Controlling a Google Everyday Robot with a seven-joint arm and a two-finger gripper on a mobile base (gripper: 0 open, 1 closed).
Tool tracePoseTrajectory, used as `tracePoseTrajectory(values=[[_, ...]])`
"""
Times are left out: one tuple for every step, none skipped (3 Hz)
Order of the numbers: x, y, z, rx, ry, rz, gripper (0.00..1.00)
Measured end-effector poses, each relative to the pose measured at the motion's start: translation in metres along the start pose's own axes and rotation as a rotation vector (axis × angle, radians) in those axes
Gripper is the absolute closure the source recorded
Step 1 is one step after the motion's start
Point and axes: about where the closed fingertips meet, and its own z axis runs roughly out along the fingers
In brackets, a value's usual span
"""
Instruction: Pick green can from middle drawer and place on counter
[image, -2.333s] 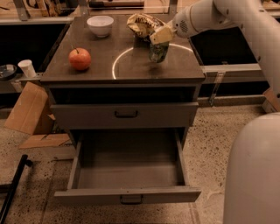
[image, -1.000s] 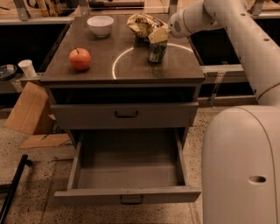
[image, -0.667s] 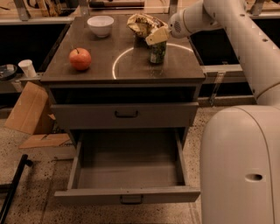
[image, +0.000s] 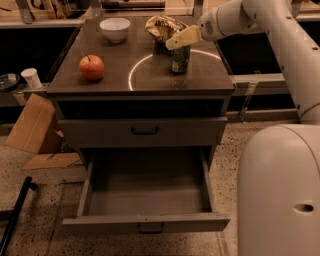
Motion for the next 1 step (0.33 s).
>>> tracePoseTrajectory(values=[[-0.008, -0.0039, -0.0222, -0.009, -0.069, 0.001, 0.0]])
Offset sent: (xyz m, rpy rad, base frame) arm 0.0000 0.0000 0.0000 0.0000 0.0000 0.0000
